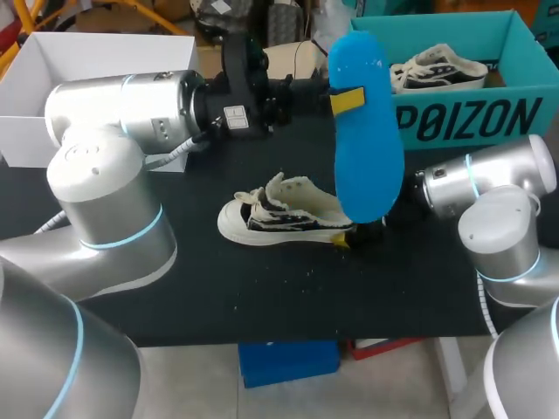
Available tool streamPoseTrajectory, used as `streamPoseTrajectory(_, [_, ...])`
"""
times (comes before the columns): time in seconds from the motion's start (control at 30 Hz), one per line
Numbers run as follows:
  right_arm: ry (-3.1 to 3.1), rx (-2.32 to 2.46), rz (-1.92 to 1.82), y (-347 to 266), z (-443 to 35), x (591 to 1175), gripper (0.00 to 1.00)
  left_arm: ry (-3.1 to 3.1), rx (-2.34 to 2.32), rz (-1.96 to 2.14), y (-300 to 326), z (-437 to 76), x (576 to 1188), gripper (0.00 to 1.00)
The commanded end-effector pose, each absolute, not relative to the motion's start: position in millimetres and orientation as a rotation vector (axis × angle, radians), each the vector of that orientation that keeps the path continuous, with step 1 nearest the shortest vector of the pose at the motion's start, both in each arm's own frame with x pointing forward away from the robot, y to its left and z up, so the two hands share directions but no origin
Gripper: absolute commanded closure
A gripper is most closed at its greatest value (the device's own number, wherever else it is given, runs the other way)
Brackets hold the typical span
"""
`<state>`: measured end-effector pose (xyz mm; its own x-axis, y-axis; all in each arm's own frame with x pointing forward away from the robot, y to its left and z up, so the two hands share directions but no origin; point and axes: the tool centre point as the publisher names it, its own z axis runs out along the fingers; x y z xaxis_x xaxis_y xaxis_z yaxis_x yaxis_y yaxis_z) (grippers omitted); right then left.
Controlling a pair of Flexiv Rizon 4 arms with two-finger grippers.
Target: Take the shoe out of the shoebox, open the shoe tongue, remove and reinsert the insole, then place the shoe into the shoebox
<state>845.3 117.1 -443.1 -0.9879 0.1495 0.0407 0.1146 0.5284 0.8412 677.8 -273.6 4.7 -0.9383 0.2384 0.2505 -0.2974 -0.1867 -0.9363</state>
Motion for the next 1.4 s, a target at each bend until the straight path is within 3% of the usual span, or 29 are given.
streamPoseTrajectory(0.03, [2.715, 0.237, 1.489, 117.7, -444.3, 847.0, 1.0, -1.782, 0.06, 2.163, -283.5, 14.3, 662.8, 1.0])
streamPoseTrajectory(0.5, [2.715, 0.237, 1.489, 117.7, -444.3, 847.0, 1.0, -1.83, 0.031, 2.193, -278.8, 42.6, 608.3, 1.0])
streamPoseTrajectory(1.17, [2.725, 0.23, 1.481, 117.5, -444.3, 847.1, 0.98, -1.839, 0.051, 2.213, -276.1, 42.9, 606.2, 1.0])
streamPoseTrajectory(1.2, [2.739, 0.225, 1.468, 118.1, -443.9, 847.2, 0.73, -1.839, 0.051, 2.213, -276.1, 42.9, 606.2, 1.0])
streamPoseTrajectory(1.23, [2.765, 0.214, 1.429, 118.0, -443.0, 847.7, 0.25, -1.839, 0.051, 2.213, -276.1, 42.9, 606.2, 1.0])
streamPoseTrajectory(1.27, [2.799, 0.205, 1.378, 117.4, -442.2, 848.0, 0.0, -1.839, 0.051, 2.213, -276.1, 42.9, 606.2, 1.0])
streamPoseTrajectory(1.4, [2.967, 0.19, 1.142, 113.4, -442.7, 848.9, 0.0, -1.839, 0.051, 2.213, -276.1, 42.9, 606.2, 1.0])
